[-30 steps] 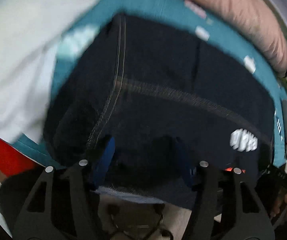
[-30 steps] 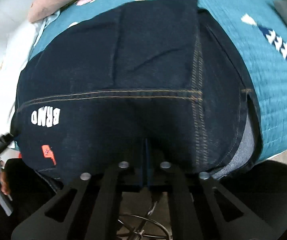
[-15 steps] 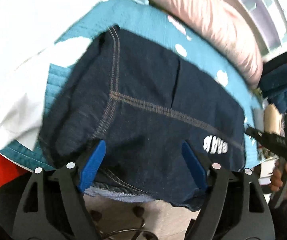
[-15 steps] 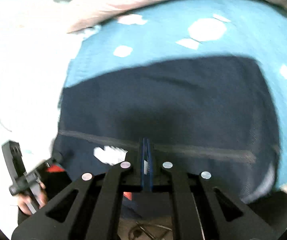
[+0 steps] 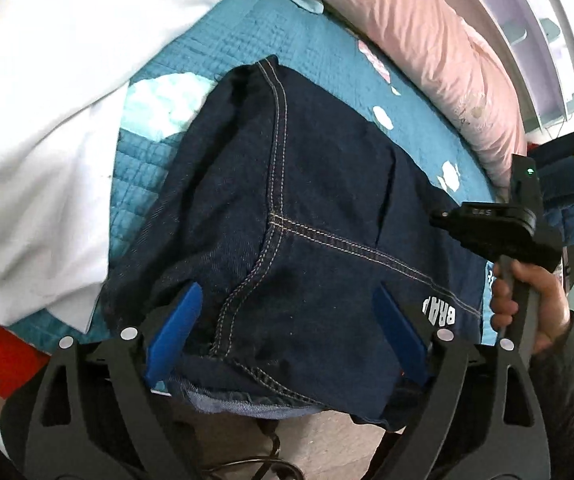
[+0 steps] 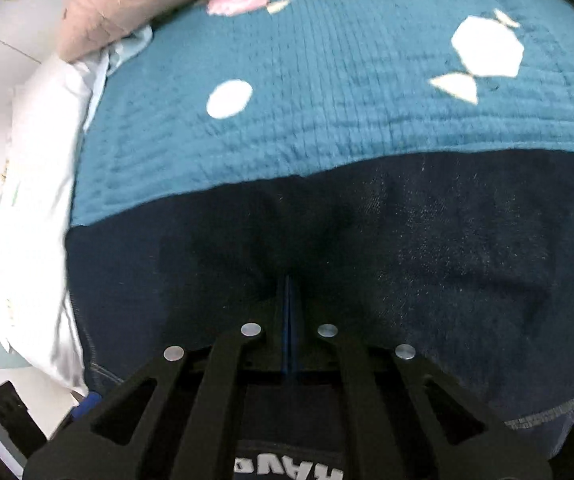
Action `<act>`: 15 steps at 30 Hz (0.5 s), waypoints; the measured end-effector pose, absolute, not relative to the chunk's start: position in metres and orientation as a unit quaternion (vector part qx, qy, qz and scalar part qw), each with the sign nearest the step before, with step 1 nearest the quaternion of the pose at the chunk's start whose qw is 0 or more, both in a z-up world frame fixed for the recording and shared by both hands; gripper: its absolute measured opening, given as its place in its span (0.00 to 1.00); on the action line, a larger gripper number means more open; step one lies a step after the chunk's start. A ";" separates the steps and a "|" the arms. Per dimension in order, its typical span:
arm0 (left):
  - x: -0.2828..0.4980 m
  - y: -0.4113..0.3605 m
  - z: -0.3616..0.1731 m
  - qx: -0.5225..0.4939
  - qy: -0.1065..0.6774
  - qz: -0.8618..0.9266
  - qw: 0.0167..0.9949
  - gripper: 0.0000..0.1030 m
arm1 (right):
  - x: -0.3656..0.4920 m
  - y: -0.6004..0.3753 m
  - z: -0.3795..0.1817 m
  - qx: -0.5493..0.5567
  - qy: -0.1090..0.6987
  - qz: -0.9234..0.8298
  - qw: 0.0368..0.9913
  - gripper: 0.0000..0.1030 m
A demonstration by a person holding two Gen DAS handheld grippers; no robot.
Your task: Fold large clothes
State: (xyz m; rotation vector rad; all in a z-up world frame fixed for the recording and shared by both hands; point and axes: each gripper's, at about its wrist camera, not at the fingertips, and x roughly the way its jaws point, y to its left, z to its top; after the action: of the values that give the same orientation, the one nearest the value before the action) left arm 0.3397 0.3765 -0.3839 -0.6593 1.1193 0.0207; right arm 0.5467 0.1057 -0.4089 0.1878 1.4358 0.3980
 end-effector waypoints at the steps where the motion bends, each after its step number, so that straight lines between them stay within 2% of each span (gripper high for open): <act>1: 0.338 0.377 -0.384 -0.306 0.523 0.010 0.796 0.86 | 0.547 0.105 -0.411 0.088 0.653 0.181 0.730 0.00; 9: 0.337 0.386 -0.378 -0.330 0.519 0.005 0.789 0.87 | 0.491 0.088 -0.379 0.045 0.650 0.197 0.733 0.03; 12: 0.335 0.395 -0.374 -0.346 0.512 0.004 0.786 0.87 | 0.462 0.078 -0.386 0.056 0.668 0.205 0.713 0.03; 15: 0.335 0.408 -0.368 -0.355 0.504 0.021 0.787 0.87 | 0.448 0.074 -0.394 0.047 0.657 0.201 0.725 0.00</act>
State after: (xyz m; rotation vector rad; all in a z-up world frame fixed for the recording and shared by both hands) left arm 0.3352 0.4080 -0.3682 -0.7656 1.0853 0.0447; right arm 0.4475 0.0739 -0.3943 0.1037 1.4486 0.4437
